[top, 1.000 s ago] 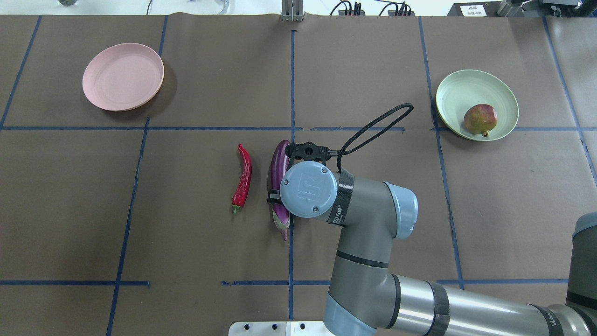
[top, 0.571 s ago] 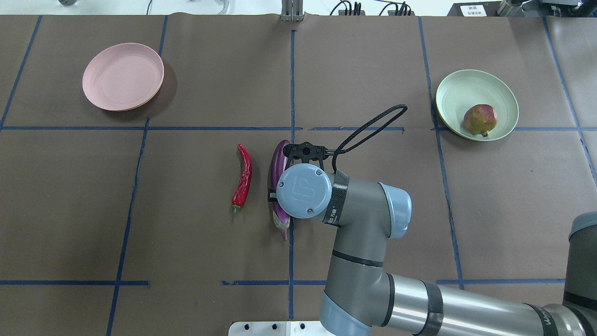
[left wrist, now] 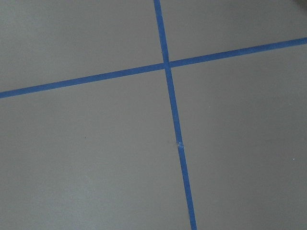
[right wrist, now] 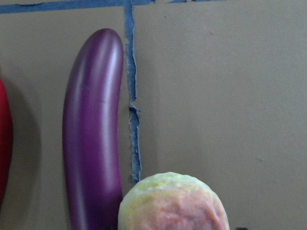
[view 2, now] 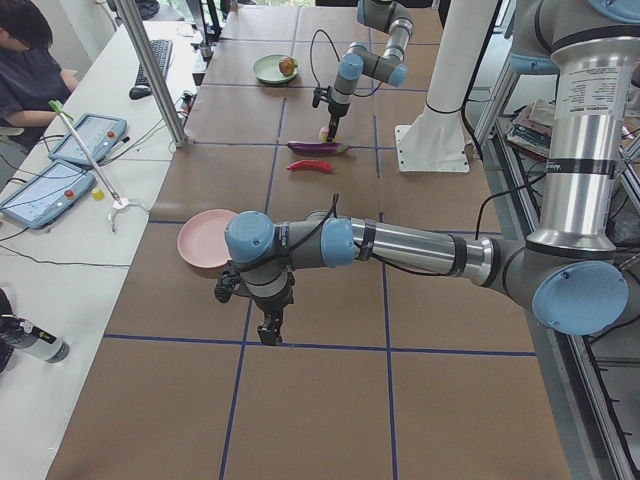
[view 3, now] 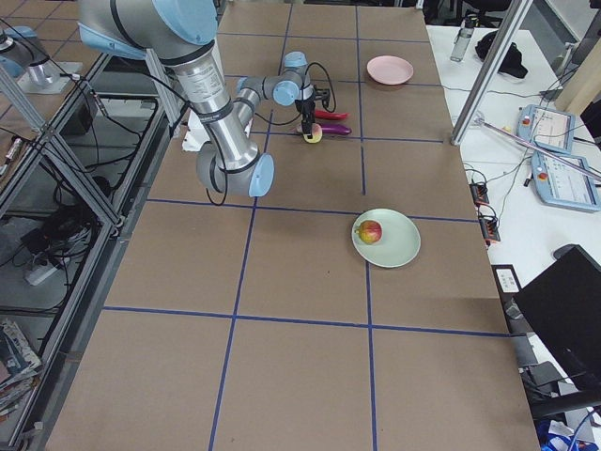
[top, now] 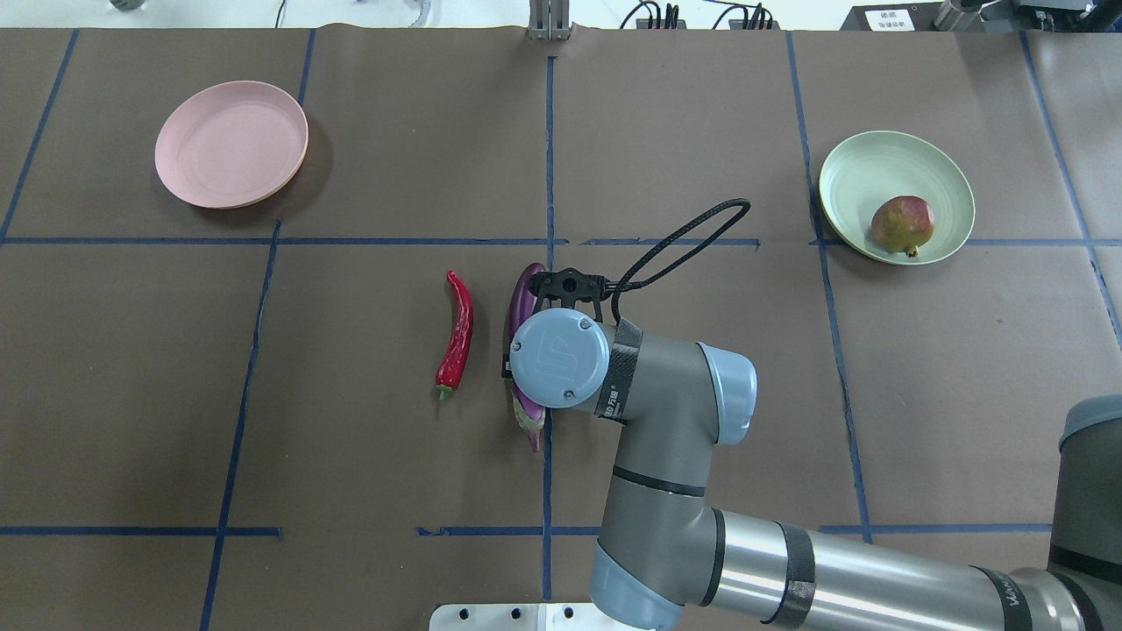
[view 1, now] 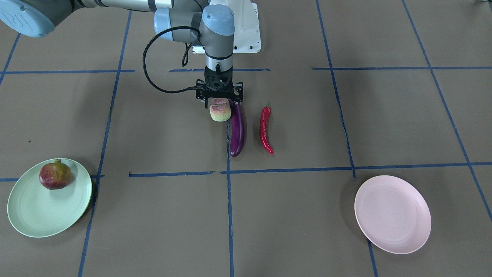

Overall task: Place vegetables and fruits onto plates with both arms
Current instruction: 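Move the right gripper back and grasp the pink peach, then carry the peach to the green plate and release it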

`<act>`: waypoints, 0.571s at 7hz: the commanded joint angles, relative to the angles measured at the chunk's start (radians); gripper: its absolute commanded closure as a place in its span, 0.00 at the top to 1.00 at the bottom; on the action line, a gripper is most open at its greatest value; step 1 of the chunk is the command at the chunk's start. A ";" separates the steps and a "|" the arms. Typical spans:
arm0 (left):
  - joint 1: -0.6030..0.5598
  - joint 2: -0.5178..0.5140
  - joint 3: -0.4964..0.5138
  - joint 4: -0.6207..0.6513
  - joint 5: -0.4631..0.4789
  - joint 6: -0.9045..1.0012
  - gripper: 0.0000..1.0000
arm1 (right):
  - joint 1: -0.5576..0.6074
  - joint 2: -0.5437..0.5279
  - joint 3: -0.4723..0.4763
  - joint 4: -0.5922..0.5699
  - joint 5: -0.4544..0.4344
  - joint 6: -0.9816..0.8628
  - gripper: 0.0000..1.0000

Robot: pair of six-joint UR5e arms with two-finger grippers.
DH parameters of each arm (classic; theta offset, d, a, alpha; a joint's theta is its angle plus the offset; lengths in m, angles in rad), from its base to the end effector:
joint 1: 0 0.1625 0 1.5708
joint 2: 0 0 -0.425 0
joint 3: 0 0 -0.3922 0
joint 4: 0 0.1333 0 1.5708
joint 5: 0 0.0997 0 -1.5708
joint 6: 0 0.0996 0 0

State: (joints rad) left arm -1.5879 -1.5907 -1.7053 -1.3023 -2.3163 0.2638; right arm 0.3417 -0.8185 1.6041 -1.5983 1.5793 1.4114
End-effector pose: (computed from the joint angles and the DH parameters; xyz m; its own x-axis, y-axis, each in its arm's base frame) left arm -0.0741 -0.4855 0.6112 0.7124 0.1723 -0.6803 -0.1748 0.9824 0.0658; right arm -0.6232 -0.3622 0.1992 0.7278 0.0904 0.6798 -0.2168 0.9708 0.1030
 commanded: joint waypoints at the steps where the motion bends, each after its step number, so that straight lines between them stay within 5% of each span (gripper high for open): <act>1: 0.000 0.000 0.000 0.000 0.000 0.000 1.00 | 0.005 0.005 0.009 0.000 -0.001 -0.002 0.02; 4: 0.000 0.000 0.000 0.000 0.000 0.000 1.00 | 0.217 -0.007 0.028 -0.005 0.085 -0.148 0.01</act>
State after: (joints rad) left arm -1.5887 -1.5907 -1.7052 -1.3023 -2.3163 0.2638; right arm 0.4566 -0.8151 1.6297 -1.6001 1.6194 1.3387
